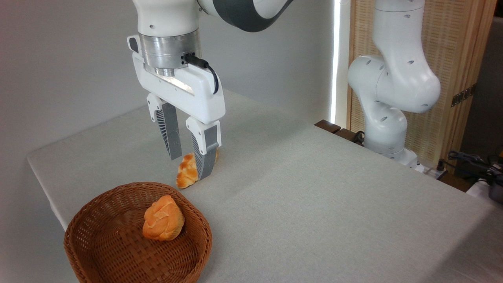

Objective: Put bread into the basket

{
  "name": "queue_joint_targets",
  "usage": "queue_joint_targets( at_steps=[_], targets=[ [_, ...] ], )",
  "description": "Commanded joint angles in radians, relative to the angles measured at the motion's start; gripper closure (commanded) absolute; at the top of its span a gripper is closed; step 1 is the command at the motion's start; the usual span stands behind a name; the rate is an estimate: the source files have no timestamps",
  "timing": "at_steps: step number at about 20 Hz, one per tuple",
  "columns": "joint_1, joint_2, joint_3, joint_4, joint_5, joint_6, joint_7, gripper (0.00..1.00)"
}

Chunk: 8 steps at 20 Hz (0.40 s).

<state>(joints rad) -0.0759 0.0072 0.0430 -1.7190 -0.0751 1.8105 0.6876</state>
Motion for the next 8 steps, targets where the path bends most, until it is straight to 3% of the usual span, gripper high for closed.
queue_joint_targets(
  at_steps=[1, 8],
  targets=[
    [0.048, -0.001, -0.048, 0.009, -0.017, -0.022, 0.006, 0.0],
    [0.048, -0.003, -0.045, 0.009, -0.017, -0.022, 0.012, 0.0]
  ],
)
